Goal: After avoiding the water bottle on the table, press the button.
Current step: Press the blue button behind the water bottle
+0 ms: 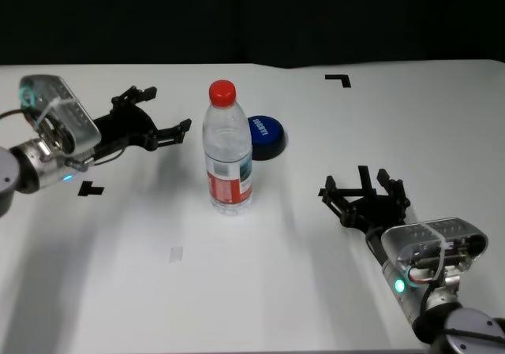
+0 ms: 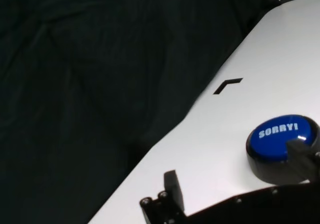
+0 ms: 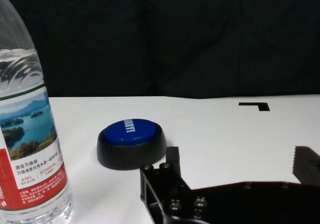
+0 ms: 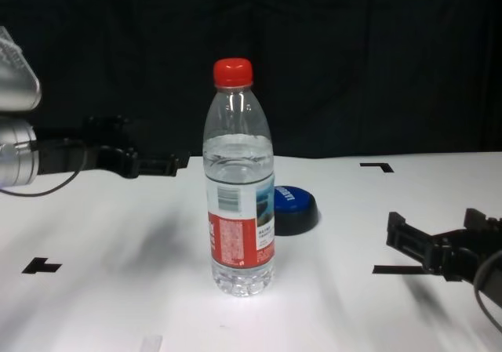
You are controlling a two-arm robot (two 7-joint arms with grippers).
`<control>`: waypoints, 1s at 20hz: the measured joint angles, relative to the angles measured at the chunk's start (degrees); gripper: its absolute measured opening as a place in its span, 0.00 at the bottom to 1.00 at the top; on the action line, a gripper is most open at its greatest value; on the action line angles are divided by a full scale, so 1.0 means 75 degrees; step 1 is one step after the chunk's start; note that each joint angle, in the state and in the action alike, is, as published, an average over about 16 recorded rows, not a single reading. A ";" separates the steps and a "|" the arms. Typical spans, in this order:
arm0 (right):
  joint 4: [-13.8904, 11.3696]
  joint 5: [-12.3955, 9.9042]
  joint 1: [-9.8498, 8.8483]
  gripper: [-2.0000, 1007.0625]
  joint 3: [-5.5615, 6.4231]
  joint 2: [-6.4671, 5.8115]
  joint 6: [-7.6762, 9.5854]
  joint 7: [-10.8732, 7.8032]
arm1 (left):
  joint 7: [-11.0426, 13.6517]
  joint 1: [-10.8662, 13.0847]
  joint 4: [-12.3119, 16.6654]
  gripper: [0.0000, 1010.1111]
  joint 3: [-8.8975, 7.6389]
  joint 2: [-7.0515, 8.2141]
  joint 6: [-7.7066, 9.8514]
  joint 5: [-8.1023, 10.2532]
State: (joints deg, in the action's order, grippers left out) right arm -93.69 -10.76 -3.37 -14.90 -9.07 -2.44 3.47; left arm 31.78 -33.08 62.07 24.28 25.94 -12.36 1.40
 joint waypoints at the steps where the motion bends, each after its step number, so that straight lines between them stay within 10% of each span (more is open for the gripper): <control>1: 0.0000 0.0000 0.0000 1.00 0.0000 0.0000 0.0000 0.0000 | 0.0015 -0.0076 -0.0056 0.99 0.0032 -0.0018 -0.0028 -0.0033; 20: 0.0000 0.0000 0.0000 1.00 0.0000 0.0000 0.0000 0.0000 | 0.0113 -0.0740 -0.0745 0.99 0.0476 -0.0335 -0.0314 -0.0381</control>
State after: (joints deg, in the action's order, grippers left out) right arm -93.69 -10.76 -3.37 -14.90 -9.07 -2.44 3.47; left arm 32.63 -38.63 56.49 27.85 23.43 -14.72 -1.45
